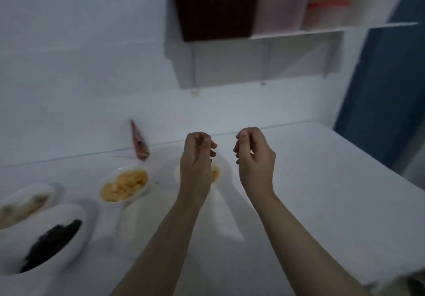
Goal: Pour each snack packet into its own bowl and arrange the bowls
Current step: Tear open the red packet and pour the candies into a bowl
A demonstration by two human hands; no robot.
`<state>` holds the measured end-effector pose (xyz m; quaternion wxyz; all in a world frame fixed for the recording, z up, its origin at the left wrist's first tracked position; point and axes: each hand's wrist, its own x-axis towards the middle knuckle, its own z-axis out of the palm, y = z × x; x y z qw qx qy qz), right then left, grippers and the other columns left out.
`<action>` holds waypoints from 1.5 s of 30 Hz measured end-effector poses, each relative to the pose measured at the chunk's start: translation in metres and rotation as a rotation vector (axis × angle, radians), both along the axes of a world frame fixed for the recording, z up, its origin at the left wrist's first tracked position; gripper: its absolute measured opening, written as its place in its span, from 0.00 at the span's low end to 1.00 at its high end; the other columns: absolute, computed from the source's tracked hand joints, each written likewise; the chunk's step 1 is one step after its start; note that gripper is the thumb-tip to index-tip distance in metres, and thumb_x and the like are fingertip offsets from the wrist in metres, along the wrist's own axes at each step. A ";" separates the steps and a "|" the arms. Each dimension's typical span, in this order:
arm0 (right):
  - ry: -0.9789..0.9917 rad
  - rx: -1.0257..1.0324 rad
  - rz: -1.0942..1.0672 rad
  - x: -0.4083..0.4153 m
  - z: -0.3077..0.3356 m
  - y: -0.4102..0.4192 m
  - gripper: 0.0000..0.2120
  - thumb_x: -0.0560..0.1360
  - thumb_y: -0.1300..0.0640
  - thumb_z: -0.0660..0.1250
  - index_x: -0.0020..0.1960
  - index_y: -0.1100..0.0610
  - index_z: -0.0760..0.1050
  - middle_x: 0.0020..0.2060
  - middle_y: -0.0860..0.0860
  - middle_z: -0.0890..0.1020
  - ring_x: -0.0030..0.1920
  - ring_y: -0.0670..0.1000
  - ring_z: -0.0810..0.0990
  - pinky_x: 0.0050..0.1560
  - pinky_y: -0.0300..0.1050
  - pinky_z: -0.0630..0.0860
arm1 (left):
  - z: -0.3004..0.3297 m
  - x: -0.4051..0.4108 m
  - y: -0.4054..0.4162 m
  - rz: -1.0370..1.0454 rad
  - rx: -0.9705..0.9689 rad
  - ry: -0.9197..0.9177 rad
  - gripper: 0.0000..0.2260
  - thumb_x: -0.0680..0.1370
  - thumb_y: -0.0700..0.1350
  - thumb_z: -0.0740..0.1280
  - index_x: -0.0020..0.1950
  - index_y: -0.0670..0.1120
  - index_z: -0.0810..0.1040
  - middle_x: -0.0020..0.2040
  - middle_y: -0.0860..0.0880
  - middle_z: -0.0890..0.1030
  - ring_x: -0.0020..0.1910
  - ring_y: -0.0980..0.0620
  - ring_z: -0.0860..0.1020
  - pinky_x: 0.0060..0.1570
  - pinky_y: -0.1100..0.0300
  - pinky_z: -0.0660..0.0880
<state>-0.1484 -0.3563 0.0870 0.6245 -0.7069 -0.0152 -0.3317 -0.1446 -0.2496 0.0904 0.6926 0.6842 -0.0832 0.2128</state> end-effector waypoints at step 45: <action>0.000 -0.286 -0.039 0.161 -0.014 0.185 0.09 0.80 0.60 0.60 0.44 0.59 0.75 0.33 0.52 0.79 0.33 0.52 0.76 0.36 0.45 0.71 | 0.017 0.145 0.201 -0.003 0.634 0.259 0.14 0.82 0.45 0.55 0.37 0.44 0.67 0.34 0.50 0.71 0.35 0.51 0.69 0.34 0.58 0.64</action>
